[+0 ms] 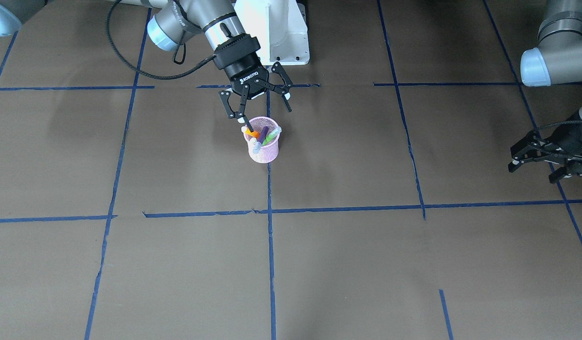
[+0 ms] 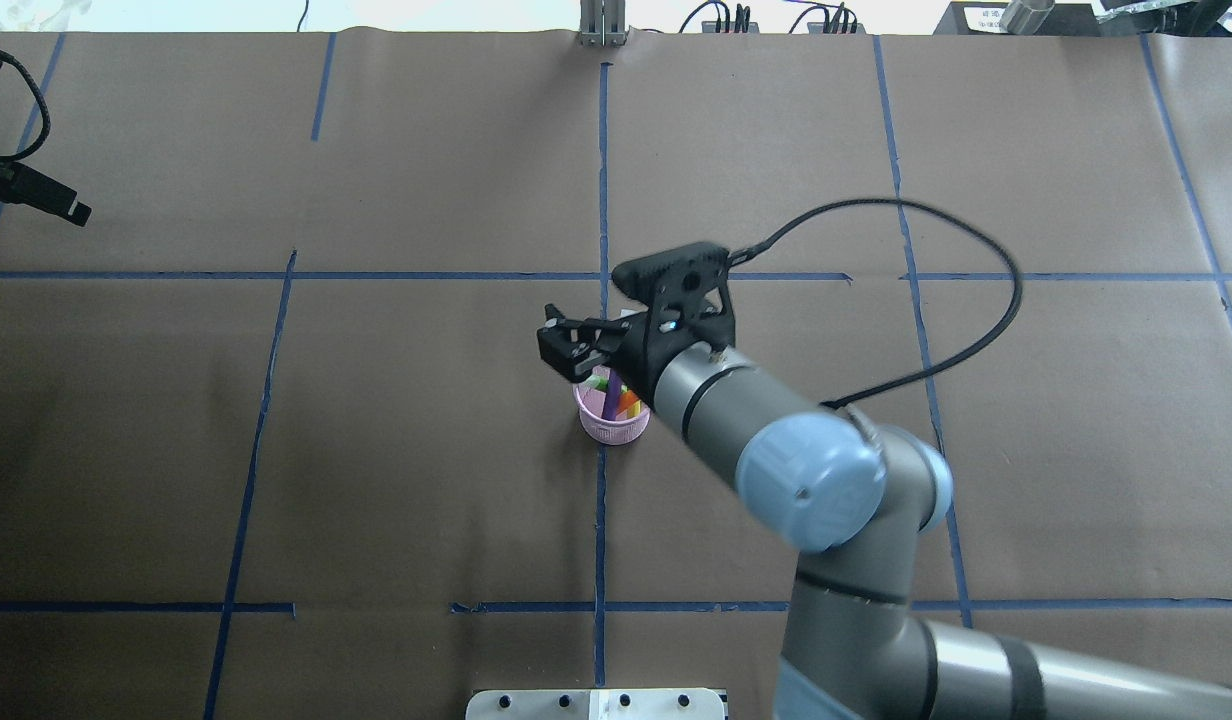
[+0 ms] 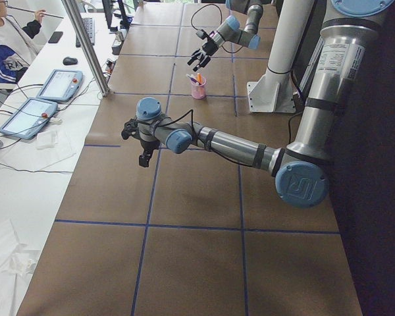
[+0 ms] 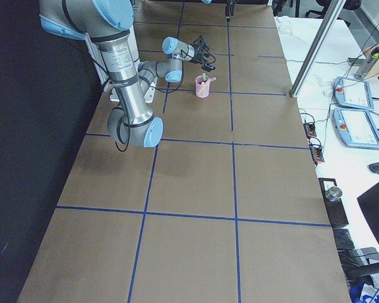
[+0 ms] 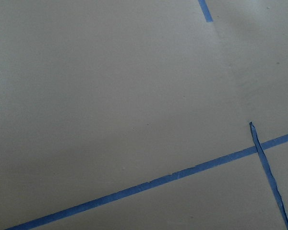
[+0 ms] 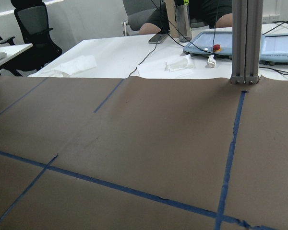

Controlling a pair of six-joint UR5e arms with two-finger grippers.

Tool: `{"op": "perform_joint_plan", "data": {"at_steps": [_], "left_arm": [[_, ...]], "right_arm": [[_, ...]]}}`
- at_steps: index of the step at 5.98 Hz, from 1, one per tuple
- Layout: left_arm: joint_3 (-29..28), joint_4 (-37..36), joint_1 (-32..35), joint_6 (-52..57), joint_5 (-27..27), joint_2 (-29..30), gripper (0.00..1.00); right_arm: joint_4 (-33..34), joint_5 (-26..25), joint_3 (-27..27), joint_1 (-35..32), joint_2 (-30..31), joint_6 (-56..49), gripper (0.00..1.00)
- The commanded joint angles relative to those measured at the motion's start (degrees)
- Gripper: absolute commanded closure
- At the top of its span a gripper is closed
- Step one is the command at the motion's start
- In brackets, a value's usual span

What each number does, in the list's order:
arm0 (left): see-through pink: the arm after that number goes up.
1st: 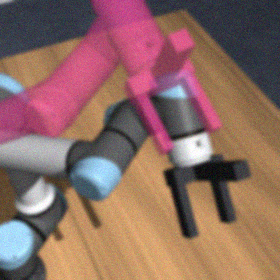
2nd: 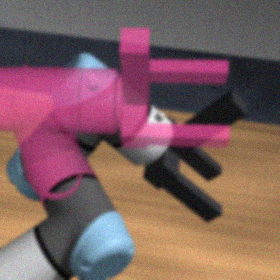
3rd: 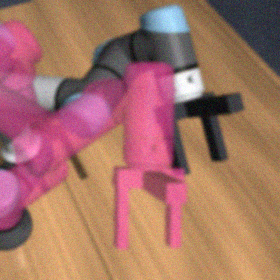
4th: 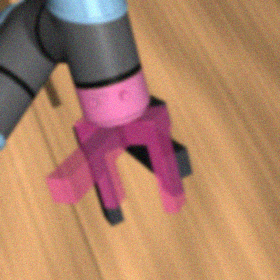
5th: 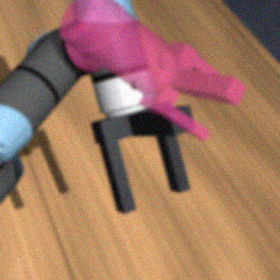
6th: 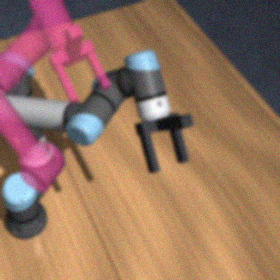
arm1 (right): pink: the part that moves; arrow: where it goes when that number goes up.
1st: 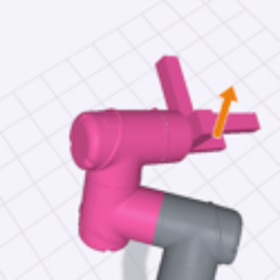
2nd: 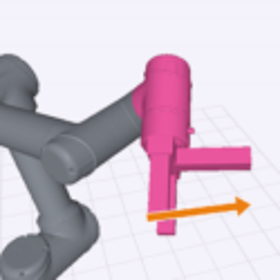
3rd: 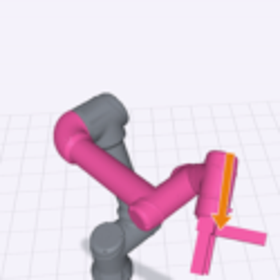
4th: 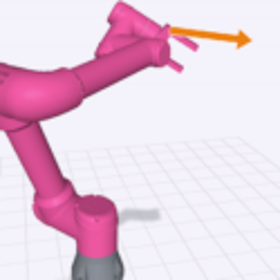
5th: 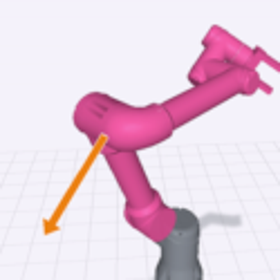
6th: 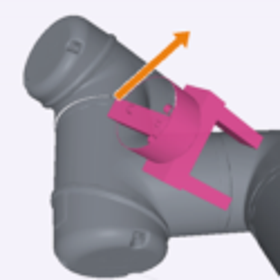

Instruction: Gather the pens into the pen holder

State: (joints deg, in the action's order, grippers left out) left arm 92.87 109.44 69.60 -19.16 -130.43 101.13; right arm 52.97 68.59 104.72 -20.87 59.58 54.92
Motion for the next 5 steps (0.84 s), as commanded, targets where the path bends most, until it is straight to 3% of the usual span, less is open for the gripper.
{"op": "perform_joint_plan", "data": {"at_steps": [1,3,4,5], "left_arm": [[0.11,-3.15,1.49,3.57,-0.09,0.03,0.0],[0.12,-9.66,4.91,7.81,-0.35,0.47,0.0],[0.46,-14.12,7.19,8.17,-0.44,0.47,0.0],[0.12,-19.39,9.82,8.26,-0.18,0.47,0.0]], "right_arm": [[10.87,17.79,6.96,-10.97,3.24,0.01,0.0],[16.62,39.16,8.66,-24.68,11.48,-0.07,0.0],[30.56,47.52,8.31,-32.84,12.39,-2.25,0.0],[40.19,48.04,8.74,-36.75,13.62,-17.06,0.0]]}}
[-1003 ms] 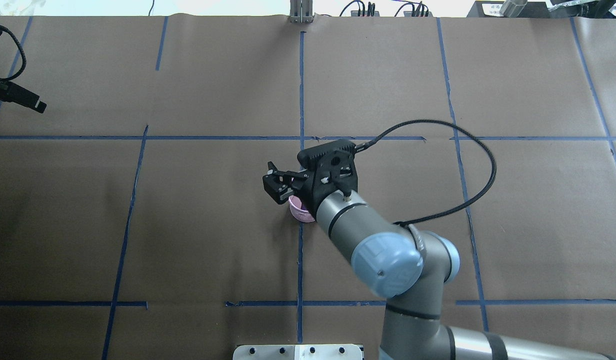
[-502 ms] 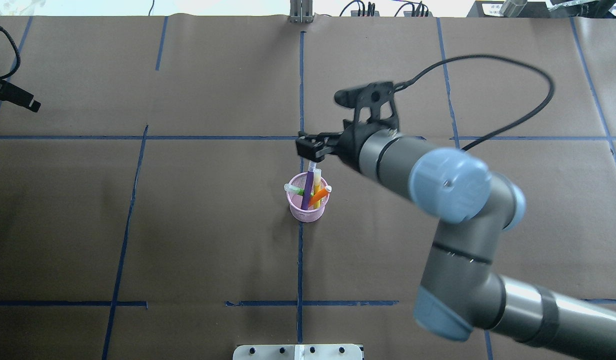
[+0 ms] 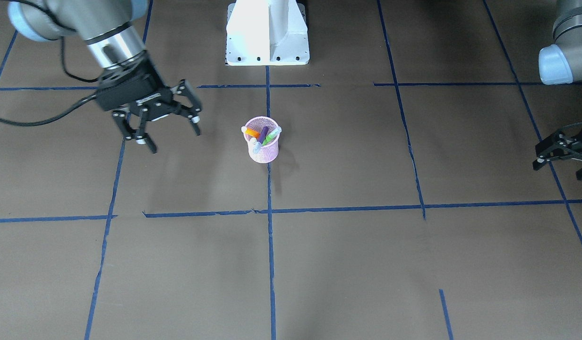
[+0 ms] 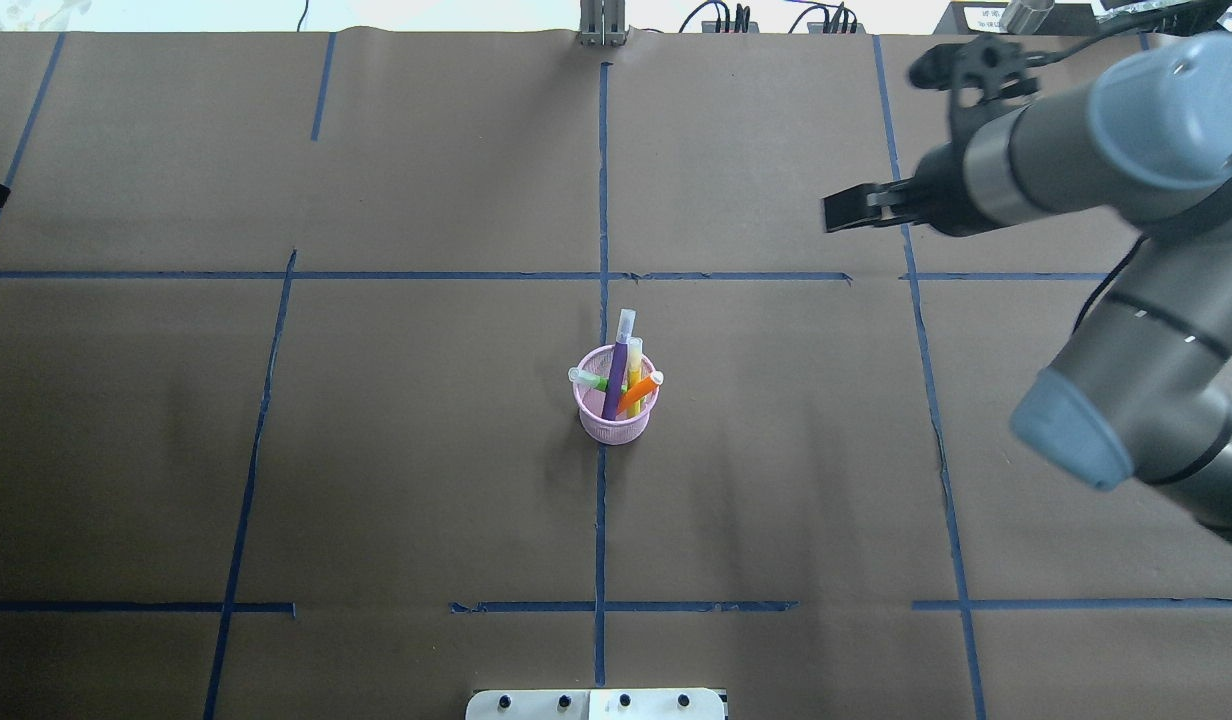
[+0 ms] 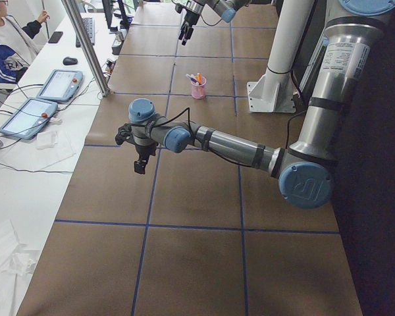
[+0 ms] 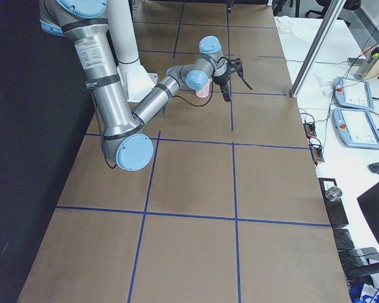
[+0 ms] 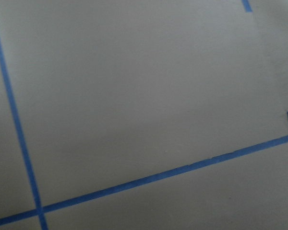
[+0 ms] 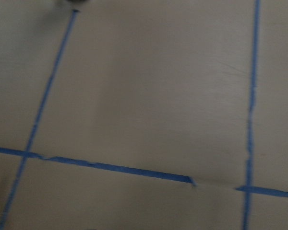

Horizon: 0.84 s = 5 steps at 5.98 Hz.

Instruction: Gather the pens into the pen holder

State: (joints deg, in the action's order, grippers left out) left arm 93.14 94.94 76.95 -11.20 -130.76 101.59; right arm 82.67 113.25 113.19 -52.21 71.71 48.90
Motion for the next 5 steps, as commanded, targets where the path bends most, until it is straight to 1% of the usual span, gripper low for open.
{"op": "perform_joint_plan", "data": {"at_steps": [1,2,3,4,5], "left_arm": [[-0.59,-8.33,5.64,0.3,-0.2,-0.69,0.0],[-1.12,-8.28,10.02,2.56,-0.9,-4.44,0.0],[-4.25,-8.45,13.02,7.29,-4.21,-6.13,0.0],[-5.5,-7.58,13.75,7.51,-5.9,-9.1,0.0],[-5.08,-7.66,14.19,7.51,-5.91,-9.48,0.0]], "right_arm": [[11.28,3.9,-0.24,-10.32,7.07,-18.85,0.0],[11.38,6.69,-2.07,-15.41,10.0,-23.19,0.0],[11.12,12.81,-4.36,-20.25,14.03,-29.16,0.0],[11.11,20.79,-9.77,-27.87,16.16,-39.05,0.0],[11.11,25.65,-16.79,-34.47,17.48,-50.63,0.0]]}}
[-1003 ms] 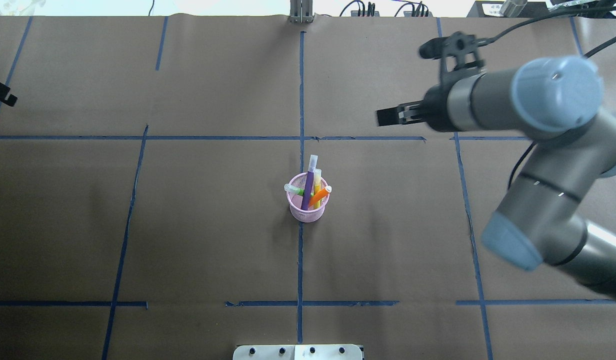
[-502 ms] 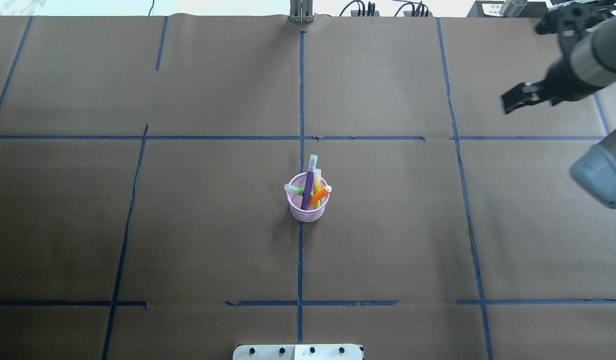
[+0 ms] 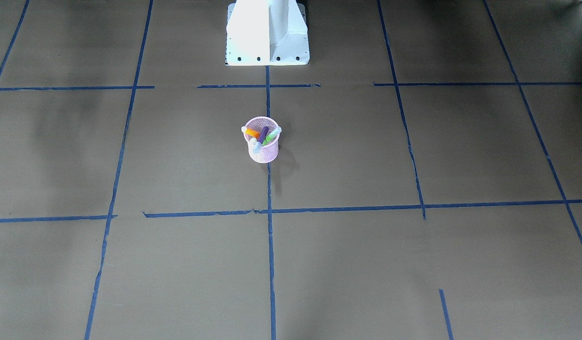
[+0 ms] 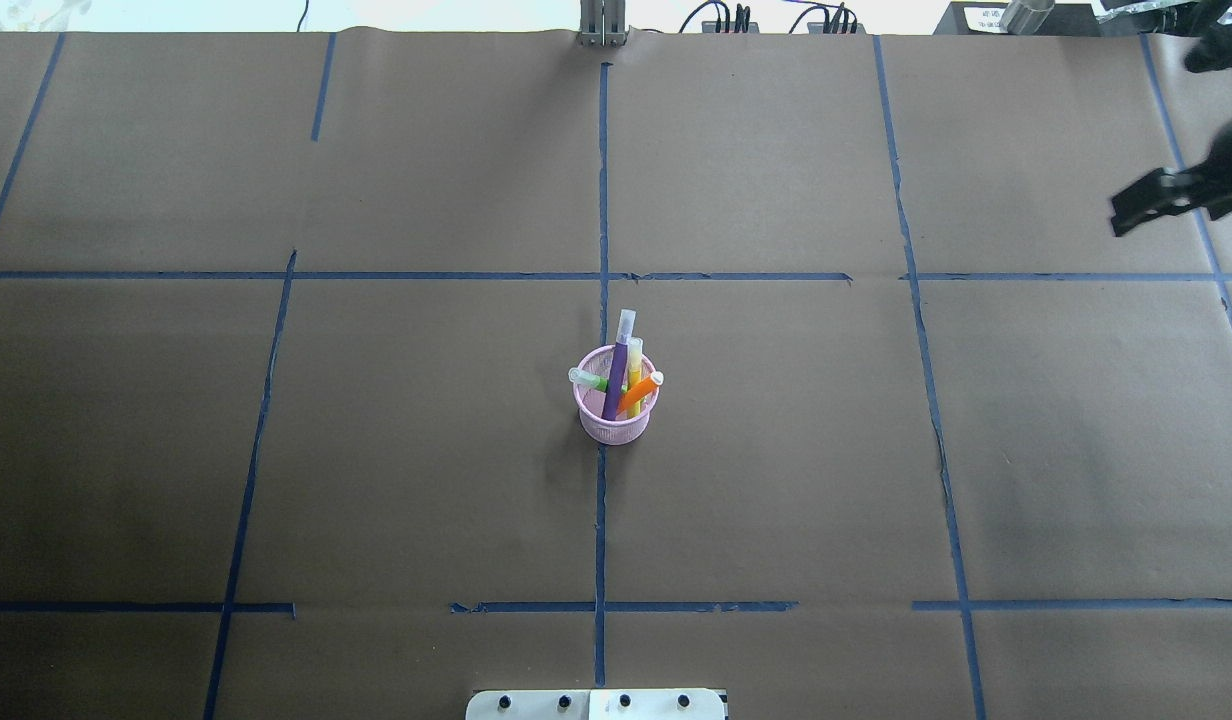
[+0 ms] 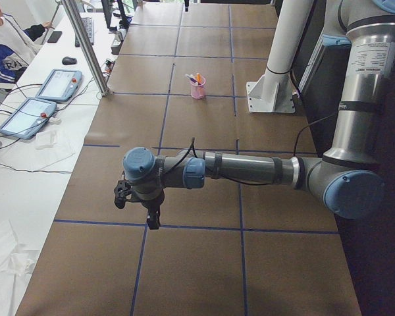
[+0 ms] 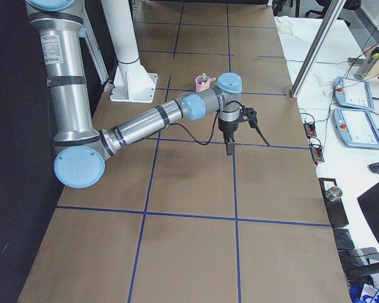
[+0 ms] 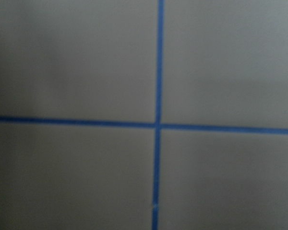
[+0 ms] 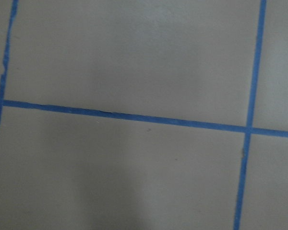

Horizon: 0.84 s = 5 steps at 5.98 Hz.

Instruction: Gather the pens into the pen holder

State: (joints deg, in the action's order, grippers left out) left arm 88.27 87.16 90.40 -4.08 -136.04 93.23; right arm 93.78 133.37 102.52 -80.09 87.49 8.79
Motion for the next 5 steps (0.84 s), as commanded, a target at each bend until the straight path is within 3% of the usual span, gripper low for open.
{"op": "perform_joint_plan", "data": {"at_steps": [1,3,5], "left_arm": [[-0.12,0.21,0.83,0.48,-0.63,-1.64,0.0],[1.28,0.21,0.83,0.57,-0.54,-2.44,0.0],[1.47,0.21,0.83,0.57,-0.54,-2.53,0.0]], "right_arm": [[0.0,5.5,-10.37,-8.83,2.16,-14.29,0.0],[0.08,5.32,-12.34,-9.98,2.95,-14.07,0.0],[0.0,5.41,-13.49,-15.68,5.32,-14.15,0.0]]}}
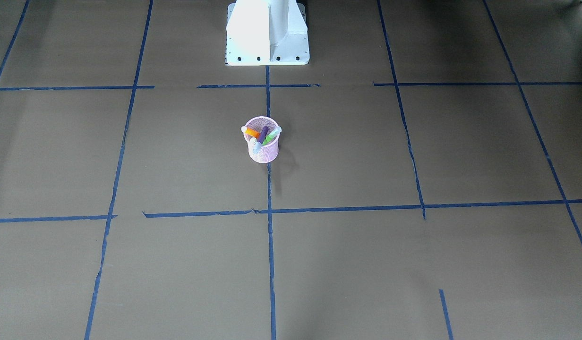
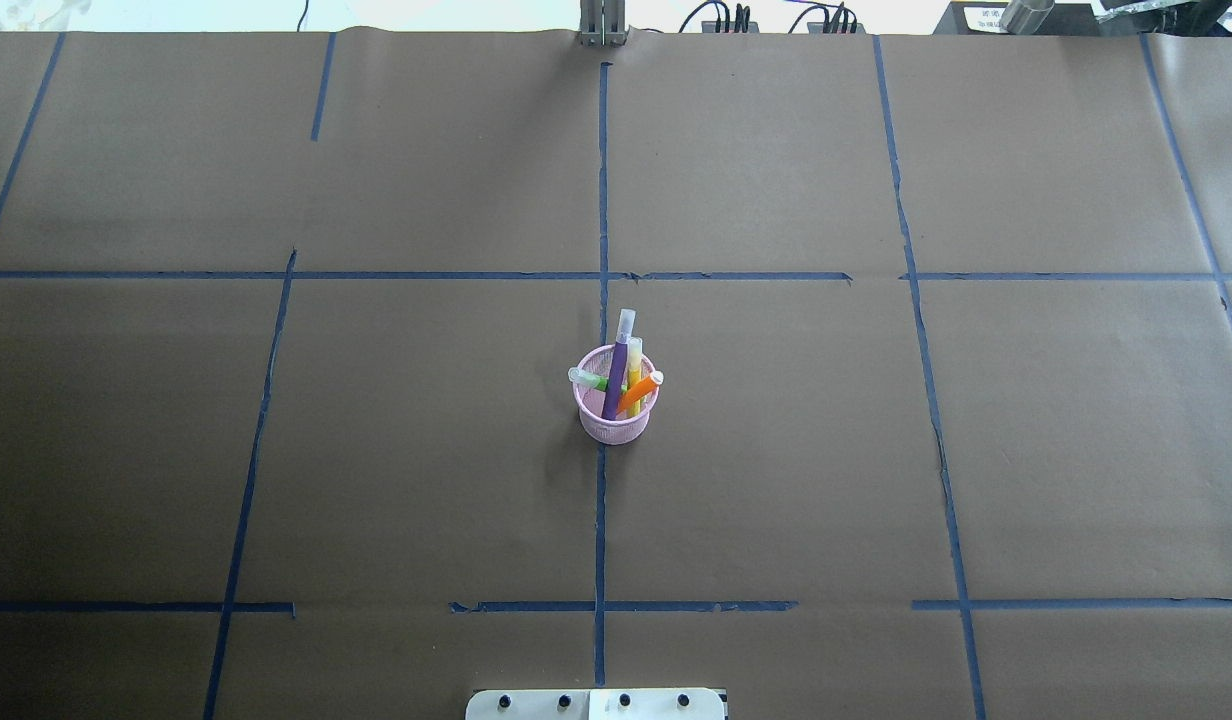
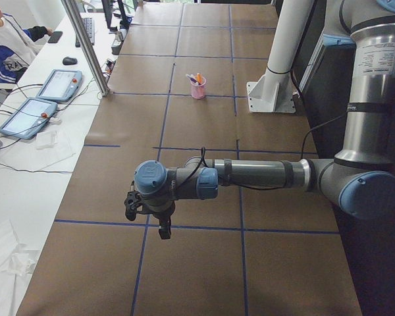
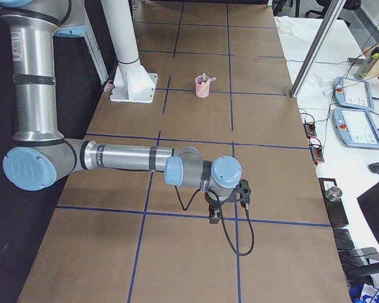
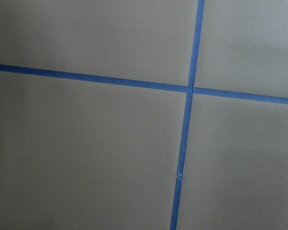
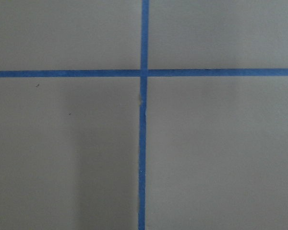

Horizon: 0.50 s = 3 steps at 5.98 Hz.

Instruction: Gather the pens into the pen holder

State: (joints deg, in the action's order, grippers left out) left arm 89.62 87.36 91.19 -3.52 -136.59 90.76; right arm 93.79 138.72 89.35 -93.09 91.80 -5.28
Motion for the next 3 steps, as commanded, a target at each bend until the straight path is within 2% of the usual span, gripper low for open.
{"op": "perform_joint_plan", "data": {"at_steps": [1,3], "left_arm": [[0.12,0.0,0.04,0.0,0.01,-0.06,0.0],[0.12,0.0,-0.05,0.0,0.18,-0.32,0.0]], "right_arm": [[-0.1,0.06,-0.23,-3.5,1.27,-0.08,0.0],[-0.1,0.06,0.12,-3.68,0.92,0.18,0.0]]}}
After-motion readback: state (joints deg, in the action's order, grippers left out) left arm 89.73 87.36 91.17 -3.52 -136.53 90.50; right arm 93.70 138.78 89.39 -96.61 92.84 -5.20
